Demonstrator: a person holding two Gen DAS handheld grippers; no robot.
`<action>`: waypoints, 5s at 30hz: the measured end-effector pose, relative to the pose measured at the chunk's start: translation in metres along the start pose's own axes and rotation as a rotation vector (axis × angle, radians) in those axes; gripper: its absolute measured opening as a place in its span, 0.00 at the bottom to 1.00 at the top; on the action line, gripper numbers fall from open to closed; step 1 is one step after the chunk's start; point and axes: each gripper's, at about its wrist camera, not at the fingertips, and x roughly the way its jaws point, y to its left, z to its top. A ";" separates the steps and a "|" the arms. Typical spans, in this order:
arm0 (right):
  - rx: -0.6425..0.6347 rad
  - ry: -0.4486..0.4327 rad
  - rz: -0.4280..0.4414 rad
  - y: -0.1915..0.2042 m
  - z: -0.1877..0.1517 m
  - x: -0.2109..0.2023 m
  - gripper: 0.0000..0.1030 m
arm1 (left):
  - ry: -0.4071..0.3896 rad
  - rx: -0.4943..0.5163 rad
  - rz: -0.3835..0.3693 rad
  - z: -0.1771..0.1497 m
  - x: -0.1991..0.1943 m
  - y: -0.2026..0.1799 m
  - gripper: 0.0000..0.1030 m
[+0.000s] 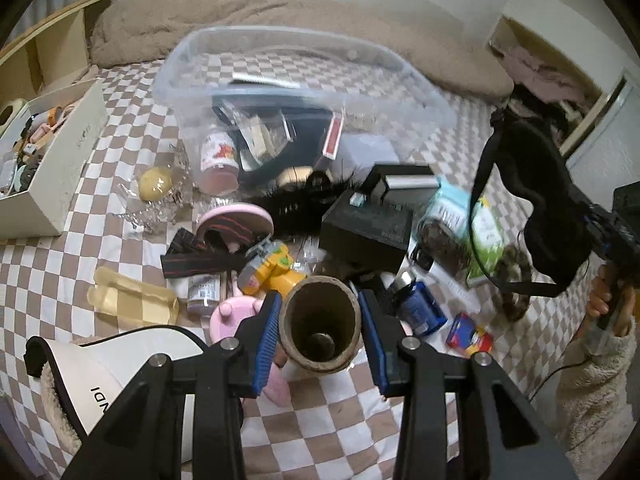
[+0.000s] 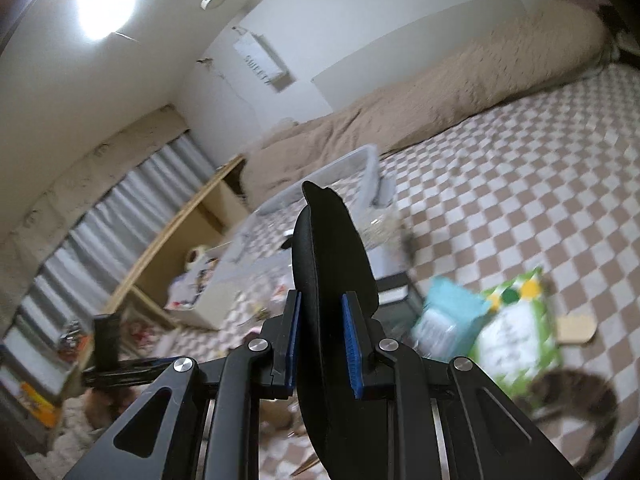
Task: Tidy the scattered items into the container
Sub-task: 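Lift the rope-wrapped tube with the left tool while the right tool holds the mask, then carry the mask over the clear container and open the right tool while the left carries the tube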
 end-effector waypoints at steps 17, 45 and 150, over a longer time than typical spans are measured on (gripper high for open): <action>0.115 0.282 0.099 -0.004 -0.144 0.036 0.20 | 0.072 -0.025 0.229 -0.030 -0.003 0.048 0.53; -0.099 0.335 -0.133 0.021 -0.181 0.037 0.20 | 0.164 0.834 0.369 -0.062 0.045 -0.018 0.92; -0.394 0.216 -0.383 0.075 -0.007 0.054 0.65 | -0.271 0.272 0.063 0.087 -0.045 -0.003 0.54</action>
